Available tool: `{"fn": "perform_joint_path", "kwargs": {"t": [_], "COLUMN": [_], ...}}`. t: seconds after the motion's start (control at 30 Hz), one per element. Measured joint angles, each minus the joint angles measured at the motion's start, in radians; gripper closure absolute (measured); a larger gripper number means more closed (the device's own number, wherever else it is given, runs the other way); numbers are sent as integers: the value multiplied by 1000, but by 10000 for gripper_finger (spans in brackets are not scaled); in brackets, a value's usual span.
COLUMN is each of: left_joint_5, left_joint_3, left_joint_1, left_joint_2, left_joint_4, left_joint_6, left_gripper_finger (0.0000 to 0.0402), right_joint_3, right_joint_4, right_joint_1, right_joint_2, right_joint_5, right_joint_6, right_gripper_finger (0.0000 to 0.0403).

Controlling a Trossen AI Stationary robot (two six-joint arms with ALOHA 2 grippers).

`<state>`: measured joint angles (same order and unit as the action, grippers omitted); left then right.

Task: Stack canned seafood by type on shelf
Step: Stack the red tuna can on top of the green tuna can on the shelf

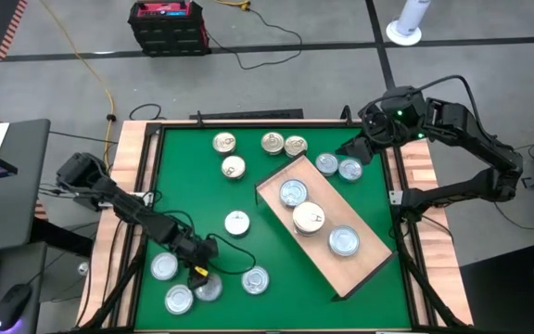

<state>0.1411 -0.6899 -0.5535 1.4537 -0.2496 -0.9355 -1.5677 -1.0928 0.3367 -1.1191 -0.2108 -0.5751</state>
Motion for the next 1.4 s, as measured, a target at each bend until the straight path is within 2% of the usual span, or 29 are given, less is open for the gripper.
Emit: {"fn": "perform_joint_path", "kwargs": {"t": [0.2,0.3,0.37,0.53,0.7,0.83,0.97,1.1,1.17,1.27,1.4], "left_joint_5": [-51,-50,-50,-36,-82,-150,-248,-274,-291,-291,-294], "left_joint_3": [-3,-4,-2,24,27,28,28,-29,-75,-151,-247], "left_joint_1": [10,21,31,64,125,185,240,246,223,200,195], "left_joint_2": [-19,-25,-25,-25,-23,-86,-235,-378,-407,-394,-329], "left_joint_4": [-28,-53,-67,-86,-213,-355,-535,-559,-533,-507,-472], "left_joint_6": [5,14,15,8,12,10,-29,-47,-20,14,-33], "left_gripper_finger": [349,386,396,400,402,401,401,401,401,401,381], "right_joint_3": [0,0,0,0,0,0,0,0,0,0,0], "right_joint_4": [2,2,3,22,40,40,40,39,39,39,39], "right_joint_1": [0,0,0,0,0,0,-1,-1,-1,0,13], "right_joint_2": [0,0,0,0,0,0,0,0,0,0,0], "right_joint_5": [0,0,-1,-17,-24,-27,-27,-27,-26,-24,-19], "right_joint_6": [0,5,5,13,27,43,55,83,102,117,124], "right_gripper_finger": [198,198,198,198,198,198,198,198,198,198,198]}}
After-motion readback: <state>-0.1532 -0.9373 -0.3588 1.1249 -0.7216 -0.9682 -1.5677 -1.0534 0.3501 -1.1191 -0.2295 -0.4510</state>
